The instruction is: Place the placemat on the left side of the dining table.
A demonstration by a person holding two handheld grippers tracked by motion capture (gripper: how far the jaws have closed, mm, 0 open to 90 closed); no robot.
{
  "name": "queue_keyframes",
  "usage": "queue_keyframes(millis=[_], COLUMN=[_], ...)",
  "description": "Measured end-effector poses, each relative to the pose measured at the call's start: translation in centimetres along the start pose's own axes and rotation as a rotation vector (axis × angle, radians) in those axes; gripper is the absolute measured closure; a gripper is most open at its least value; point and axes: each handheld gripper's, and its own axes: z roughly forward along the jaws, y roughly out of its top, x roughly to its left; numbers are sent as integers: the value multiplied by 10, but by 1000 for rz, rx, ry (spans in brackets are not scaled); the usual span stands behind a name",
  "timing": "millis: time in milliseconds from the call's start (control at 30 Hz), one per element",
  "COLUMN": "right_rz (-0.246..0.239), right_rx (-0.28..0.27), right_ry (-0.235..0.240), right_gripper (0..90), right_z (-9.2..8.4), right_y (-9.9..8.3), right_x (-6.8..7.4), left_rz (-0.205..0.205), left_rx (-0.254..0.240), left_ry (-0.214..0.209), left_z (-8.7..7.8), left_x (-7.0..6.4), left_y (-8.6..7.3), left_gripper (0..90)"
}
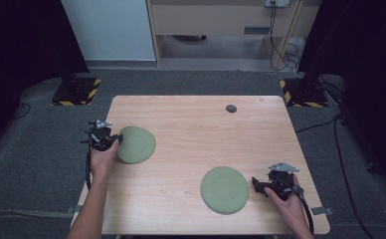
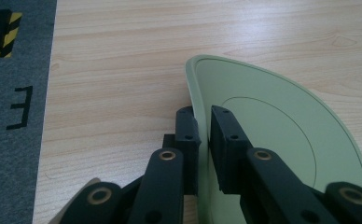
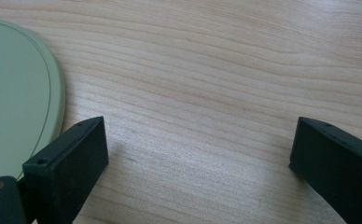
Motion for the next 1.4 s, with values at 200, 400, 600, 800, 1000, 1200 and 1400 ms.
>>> queue_keyframes(millis=[200,400,600,800,1000,1200,1400], right_rz=[-2,-2,-1,-2,-2,-3,-2], right_rx=[1,1,0,1,1,1,1], right_ry=[-1,-2,-2,-2,-2,-2,-2], right_gripper=[44,44,45,44,45,45,45], right_z=[0,0,0,0,0,0,0], right_y=[0,0,0,0,0,0,0], right_x=[0,0,0,0,0,0,0], left_rz=[6,16,29,38,-1,6,30], left_rx=[7,4,6,-12,12,28,29], left_ry=[37,113,141,106,104,77,39], left_z=[1,2,0,0,1,-4,-12], left_x=[0,1,1,-2,1,0,-14], left_y=[0,0,5,11,12,14,18], left_gripper=[759,612,396,166,47,46,47])
